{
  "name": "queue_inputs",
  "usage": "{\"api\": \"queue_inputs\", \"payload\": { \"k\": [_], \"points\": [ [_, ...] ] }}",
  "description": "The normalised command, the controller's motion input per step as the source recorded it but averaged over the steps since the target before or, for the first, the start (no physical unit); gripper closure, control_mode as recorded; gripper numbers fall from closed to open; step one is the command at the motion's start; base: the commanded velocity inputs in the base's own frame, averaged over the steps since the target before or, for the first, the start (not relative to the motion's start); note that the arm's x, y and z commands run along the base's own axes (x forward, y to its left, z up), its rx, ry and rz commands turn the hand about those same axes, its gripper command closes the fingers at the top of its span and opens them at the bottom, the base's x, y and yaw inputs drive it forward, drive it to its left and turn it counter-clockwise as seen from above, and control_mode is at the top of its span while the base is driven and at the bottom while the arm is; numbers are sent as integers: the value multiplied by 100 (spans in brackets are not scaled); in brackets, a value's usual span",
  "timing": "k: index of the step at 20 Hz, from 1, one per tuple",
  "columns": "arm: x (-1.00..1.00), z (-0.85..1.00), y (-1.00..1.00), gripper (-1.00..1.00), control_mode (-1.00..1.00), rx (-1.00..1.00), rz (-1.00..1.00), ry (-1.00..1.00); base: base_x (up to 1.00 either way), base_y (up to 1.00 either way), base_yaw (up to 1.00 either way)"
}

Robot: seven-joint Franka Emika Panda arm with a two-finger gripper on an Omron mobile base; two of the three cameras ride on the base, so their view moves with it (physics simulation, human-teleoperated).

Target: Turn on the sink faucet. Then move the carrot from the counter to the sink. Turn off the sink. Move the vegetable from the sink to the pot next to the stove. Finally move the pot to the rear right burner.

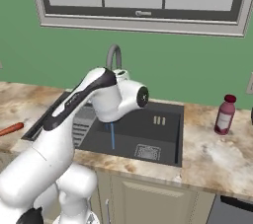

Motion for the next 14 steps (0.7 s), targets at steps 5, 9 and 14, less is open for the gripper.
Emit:
{"api": "queue_inputs", "payload": {
  "k": [5,9,14],
  "points": [
    [-66,15,100,-100,-100,-16,-26,21,0,0,0],
    [-35,0,100,-100,-100,-25,-29,24,0,0,0],
    [-5,-14,100,-100,-100,-20,-32,36,0,0,0]
  ]
}}
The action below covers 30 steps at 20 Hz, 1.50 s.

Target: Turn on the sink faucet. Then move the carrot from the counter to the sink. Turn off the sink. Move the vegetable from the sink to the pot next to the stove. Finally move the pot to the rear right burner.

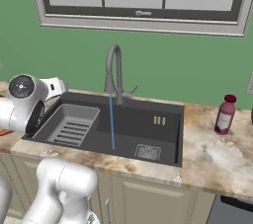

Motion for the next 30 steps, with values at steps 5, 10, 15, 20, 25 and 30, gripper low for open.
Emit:
{"api": "queue_inputs", "payload": {
  "k": [5,10,15,20,25,30],
  "points": [
    [0,-22,56,-100,-100,-7,-16,38,0,0,0],
    [0,-21,20,-100,-100,0,-2,27,0,0,0],
    [1,-22,69,-100,-100,1,-15,27,0,0,0],
    [0,-23,71,-100,-100,0,-20,16,0,0,0],
    [0,-26,59,-100,-100,2,-26,11,0,0,0],
    [0,-19,10,-100,-100,0,-6,7,0,0,0]
  ]
}}
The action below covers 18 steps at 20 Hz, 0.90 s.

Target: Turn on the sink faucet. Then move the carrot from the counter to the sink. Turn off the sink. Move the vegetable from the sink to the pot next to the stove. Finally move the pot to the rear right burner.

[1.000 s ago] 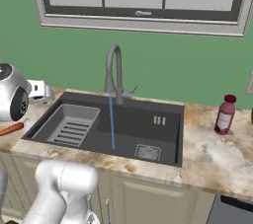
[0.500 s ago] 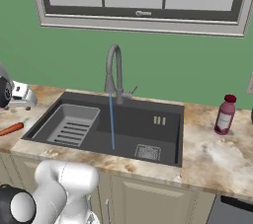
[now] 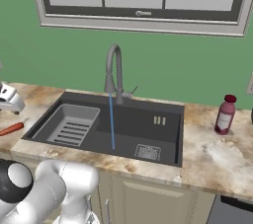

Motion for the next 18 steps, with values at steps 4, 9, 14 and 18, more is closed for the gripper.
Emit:
{"api": "queue_inputs", "payload": {
  "k": [4,9,14,18],
  "points": [
    [0,-13,0,-100,-100,1,0,6,0,0,0],
    [0,-40,8,-100,-100,4,-4,7,0,0,0],
    [1,-43,29,-100,-100,6,-12,4,0,0,0],
    [2,-14,38,-100,-100,2,-24,0,0,0,0]
  ]
}}
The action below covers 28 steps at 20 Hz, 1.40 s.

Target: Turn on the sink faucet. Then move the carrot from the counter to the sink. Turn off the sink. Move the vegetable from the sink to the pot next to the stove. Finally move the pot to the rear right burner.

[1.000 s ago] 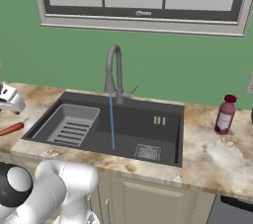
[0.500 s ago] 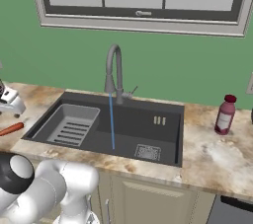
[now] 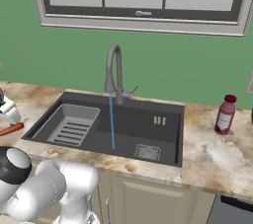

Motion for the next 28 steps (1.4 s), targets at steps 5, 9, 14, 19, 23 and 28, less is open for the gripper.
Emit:
{"api": "queue_inputs", "payload": {
  "k": [5,9,14,19,23,28],
  "points": [
    [5,-14,49,-100,-100,0,-32,2,0,0,0],
    [13,-22,51,-100,-100,0,-32,6,0,0,0],
    [25,-31,25,-100,-100,0,-25,9,0,0,0],
    [41,-27,10,-100,-100,0,-18,12,0,0,0],
    [38,-29,1,-100,-100,0,-10,8,0,0,0],
    [21,-30,1,-100,-100,-1,0,1,0,0,0]
  ]
}}
